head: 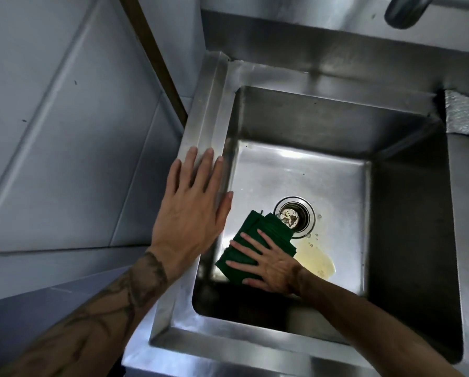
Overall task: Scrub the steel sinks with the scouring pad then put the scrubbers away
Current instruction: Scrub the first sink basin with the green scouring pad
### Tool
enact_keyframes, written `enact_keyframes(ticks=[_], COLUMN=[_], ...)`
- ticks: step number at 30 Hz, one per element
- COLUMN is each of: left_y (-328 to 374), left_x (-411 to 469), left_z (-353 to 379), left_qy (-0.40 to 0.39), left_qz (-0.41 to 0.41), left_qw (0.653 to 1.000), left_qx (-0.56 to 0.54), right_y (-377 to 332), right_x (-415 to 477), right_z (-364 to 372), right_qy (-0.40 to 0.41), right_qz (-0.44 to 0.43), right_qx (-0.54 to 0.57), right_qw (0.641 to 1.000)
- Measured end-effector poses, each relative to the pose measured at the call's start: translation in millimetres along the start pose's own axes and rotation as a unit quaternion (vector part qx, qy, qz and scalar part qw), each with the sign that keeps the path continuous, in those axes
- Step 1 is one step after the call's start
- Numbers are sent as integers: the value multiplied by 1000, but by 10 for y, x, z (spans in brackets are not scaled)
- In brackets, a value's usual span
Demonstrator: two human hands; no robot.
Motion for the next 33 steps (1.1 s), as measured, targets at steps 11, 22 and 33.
enact_keyframes(ticks=[11, 22, 33], left_y=[-32, 36, 44], left_x=[-13, -17, 19], left_z=[65, 22, 41], left_qy=[13, 64, 37], left_qz=[-5, 5, 8], left_qw=[1000, 998, 999], left_qx=[-6, 3, 2], right_y=[72, 367, 714], right_x=[-196, -735, -1348], right_z=[100, 397, 639], right_qy=[9, 34, -2], right_qz=[-6, 20, 60], right_qx=[-6, 15, 16], right_qw=[1000, 999, 998])
Point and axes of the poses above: each hand's wrist, its own x-axis towards the middle knuckle, its own z-axis out of the palm, y = z × x, the point moved 6 cm from there along x, towards the middle knuckle, and after that the axes turned 9 degrees about -y, right-handed, at the moved point
